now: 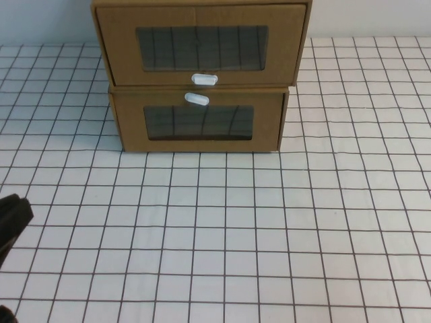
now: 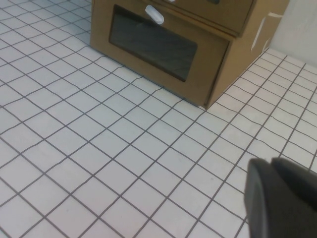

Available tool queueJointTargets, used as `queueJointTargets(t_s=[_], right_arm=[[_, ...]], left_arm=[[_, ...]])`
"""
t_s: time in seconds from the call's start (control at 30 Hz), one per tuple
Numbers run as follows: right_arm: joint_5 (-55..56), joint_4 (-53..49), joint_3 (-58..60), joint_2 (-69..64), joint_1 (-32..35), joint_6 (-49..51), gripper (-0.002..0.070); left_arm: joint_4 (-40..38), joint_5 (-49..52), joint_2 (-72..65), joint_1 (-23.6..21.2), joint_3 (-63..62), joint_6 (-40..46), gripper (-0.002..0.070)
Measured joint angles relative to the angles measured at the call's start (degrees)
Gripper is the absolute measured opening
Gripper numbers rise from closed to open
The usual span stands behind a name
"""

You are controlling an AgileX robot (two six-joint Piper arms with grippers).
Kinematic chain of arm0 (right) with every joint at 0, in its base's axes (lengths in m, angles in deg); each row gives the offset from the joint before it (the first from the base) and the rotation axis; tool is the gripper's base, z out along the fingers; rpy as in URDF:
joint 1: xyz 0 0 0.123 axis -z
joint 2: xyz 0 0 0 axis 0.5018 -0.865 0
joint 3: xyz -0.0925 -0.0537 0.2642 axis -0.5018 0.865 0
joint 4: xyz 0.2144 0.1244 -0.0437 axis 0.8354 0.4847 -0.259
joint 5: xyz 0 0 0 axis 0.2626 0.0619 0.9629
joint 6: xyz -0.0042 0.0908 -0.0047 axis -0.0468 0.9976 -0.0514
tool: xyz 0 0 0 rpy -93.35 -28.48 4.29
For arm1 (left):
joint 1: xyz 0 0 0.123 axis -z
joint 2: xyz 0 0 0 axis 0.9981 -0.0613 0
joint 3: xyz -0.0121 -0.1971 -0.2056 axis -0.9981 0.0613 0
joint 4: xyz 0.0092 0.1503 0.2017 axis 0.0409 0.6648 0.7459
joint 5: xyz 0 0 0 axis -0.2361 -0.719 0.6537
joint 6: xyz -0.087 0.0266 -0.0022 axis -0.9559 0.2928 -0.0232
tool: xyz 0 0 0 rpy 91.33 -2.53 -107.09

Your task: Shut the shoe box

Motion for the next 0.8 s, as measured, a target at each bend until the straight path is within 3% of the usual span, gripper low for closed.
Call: queueJointTargets(t_s=[0.17,0.3,0.4,0.63,0.8], right_arm=[[0.00,0.25,0.00,0.00,0.00,0.00,-0.0013],[0.00,1.11,0.00,0.00,0.03,0.00,-0.0013],[0.00,2.10,0.00,0.00,0.03,0.00,-0.0013],[0.00,2.61,0.00,0.00,0.03,0.00,-0.0013],[0.00,2.83,0.00,0.00,0.03,0.00,-0.0013]], left_arm=[[-0.29,-13.23,3.61,5.39,1.91,0.02,-0.0005],[1.19,-23.09,8.90,6.52,5.13,0.02,-0.0005],[10.60,-25.70,10.73,6.52,8.85,-5.01,-0.0005],[41.24,-26.48,11.37,6.34,19.29,-32.75,-0.0005],[47.05,-26.61,15.34,6.34,28.59,-38.25,-0.0005]])
